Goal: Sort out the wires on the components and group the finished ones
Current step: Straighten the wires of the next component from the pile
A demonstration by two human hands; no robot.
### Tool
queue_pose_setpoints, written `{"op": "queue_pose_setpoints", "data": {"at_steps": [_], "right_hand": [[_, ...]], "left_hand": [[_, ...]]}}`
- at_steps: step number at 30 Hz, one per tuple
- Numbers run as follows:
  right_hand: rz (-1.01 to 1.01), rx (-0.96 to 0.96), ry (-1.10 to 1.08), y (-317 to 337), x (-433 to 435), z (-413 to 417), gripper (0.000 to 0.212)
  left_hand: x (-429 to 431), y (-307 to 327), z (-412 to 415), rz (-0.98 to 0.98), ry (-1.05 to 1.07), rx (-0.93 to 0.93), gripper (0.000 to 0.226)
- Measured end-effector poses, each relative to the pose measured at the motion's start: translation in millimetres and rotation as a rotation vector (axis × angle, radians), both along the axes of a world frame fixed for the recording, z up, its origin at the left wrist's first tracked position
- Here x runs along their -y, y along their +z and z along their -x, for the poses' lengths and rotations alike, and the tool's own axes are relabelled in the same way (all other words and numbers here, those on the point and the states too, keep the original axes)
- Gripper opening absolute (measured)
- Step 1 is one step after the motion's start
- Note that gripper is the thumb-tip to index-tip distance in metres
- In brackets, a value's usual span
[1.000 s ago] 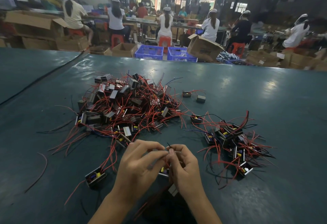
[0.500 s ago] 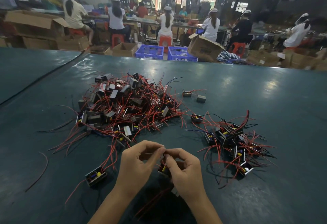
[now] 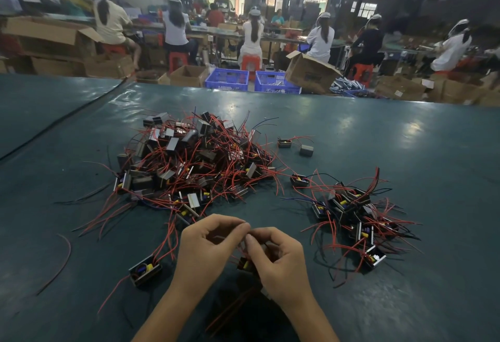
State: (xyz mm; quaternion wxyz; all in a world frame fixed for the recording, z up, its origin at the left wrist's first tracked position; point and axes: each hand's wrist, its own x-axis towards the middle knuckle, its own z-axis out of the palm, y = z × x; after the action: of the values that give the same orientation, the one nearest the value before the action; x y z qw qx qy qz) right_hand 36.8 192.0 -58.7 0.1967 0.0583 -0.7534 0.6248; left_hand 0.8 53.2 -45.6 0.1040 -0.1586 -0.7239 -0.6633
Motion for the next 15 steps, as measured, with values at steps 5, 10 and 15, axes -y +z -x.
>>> {"op": "queue_pose_setpoints", "data": {"at_steps": [5, 10, 15], "right_hand": [[-0.054, 0.016, -0.026, -3.1, 0.5, 1.2, 0.013], [-0.054, 0.040, -0.034, -4.4, -0.2, 1.5, 0.012], [-0.080, 0.030, -0.042, -5.7, -2.2, 2.7, 0.015]], "left_hand": [[2.5, 4.8, 3.3, -0.032, -0.073, 0.144, 0.006], [3.6, 3.1, 4.4, -0.025, -0.072, 0.156, 0.006], [3.8, 1.3, 4.8, 0.014, -0.051, 0.140, 0.010]]}}
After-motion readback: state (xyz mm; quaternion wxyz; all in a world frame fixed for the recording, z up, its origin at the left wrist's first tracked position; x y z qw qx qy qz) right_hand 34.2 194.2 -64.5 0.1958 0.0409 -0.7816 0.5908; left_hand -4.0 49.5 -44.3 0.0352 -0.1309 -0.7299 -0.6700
